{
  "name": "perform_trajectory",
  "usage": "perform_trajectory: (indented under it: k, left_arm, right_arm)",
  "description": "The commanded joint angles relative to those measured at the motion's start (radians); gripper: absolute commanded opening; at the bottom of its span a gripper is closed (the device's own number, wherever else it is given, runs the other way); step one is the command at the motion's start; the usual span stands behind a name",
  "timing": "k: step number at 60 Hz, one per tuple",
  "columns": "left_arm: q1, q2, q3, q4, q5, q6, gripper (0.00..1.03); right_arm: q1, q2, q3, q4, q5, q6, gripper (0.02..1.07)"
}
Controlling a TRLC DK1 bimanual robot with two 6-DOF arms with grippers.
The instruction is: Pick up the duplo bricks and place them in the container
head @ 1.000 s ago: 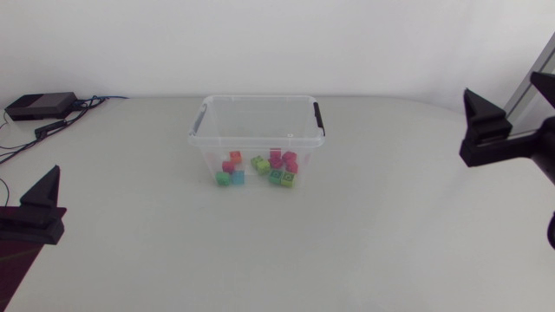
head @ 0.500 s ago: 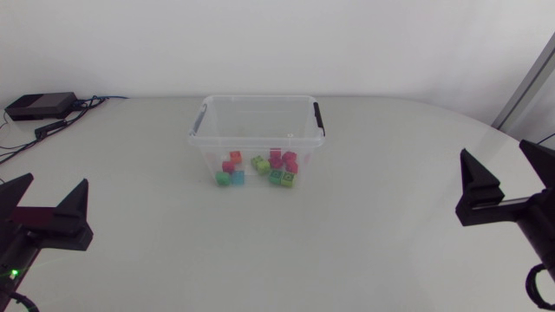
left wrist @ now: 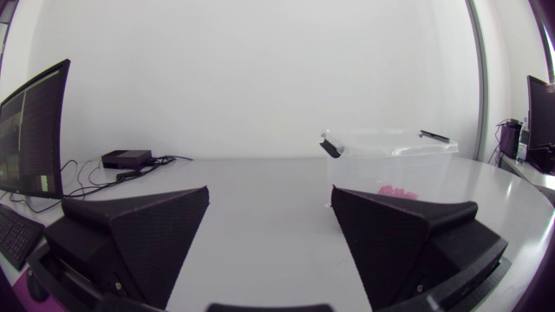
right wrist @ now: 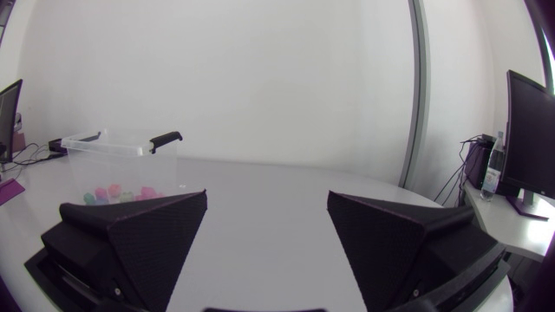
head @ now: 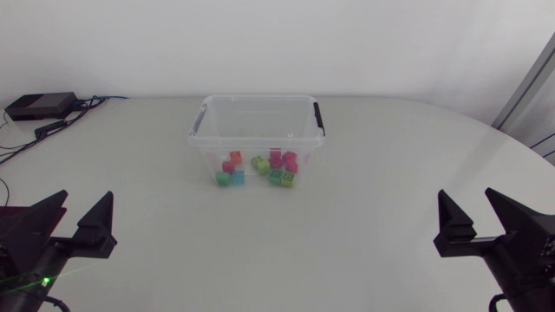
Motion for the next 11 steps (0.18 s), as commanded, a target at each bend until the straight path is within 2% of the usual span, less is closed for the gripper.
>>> perform_trajectory:
  k: [1, 11]
  left_arm:
    - [-0.008, -0.008, -0.022, 0.019, 0.005, -0.031, 0.99]
    - [-0.008, -0.008, -0.022, 0.019, 0.005, -0.031, 0.99]
  right_arm:
    - [-0.008, -0.011, -0.018, 0.000, -0.007, 0.035, 1.02]
    - [-0.008, -0.011, -0.018, 0.000, -0.007, 0.035, 1.02]
